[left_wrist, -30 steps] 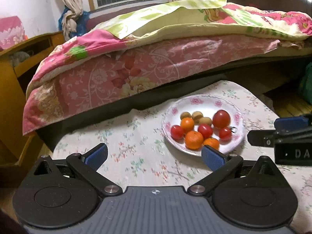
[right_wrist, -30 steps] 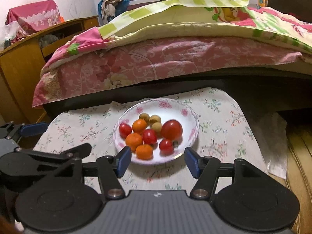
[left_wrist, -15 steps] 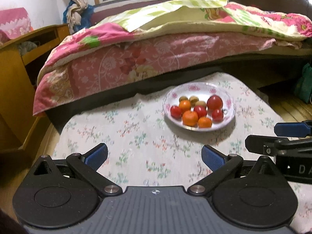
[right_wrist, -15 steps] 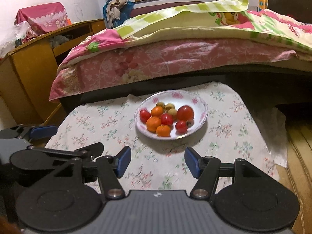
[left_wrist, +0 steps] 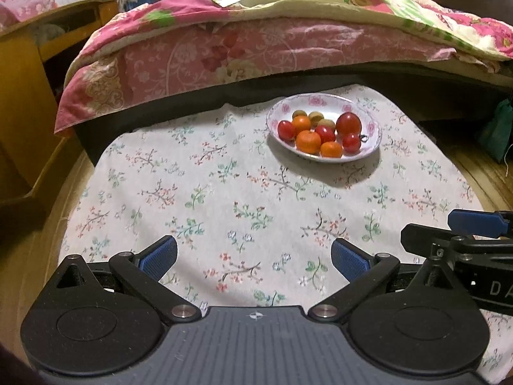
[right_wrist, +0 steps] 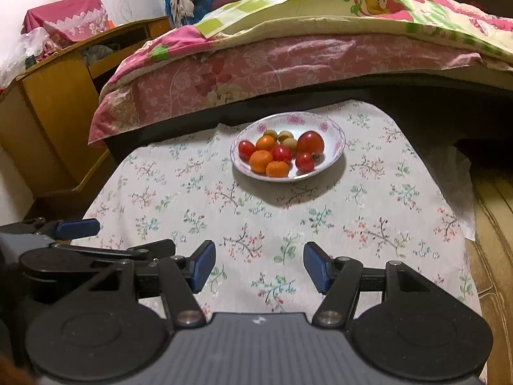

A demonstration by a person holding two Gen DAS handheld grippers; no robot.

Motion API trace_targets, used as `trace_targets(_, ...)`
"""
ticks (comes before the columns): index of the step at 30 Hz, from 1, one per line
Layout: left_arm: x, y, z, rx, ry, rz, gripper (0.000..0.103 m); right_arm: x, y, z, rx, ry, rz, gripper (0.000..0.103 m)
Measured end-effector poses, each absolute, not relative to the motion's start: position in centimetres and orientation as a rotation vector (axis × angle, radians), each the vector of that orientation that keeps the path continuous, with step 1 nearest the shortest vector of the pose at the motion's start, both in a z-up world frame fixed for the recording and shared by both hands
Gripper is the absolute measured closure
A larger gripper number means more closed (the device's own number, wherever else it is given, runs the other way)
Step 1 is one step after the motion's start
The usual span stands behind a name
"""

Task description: Organize fruits

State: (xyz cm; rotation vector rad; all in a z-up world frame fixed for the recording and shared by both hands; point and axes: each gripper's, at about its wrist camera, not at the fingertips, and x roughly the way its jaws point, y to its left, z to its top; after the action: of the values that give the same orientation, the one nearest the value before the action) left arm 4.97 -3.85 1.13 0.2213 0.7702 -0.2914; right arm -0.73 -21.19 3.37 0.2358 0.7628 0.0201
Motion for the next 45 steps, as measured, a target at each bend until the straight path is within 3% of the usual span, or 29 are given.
trace_targets(45,2.7,-2.3,-1.9,0.250,0.871,-0.268,0.001,-2.7,-19.5,0.0,0.204,0.916,-0.017,0.036)
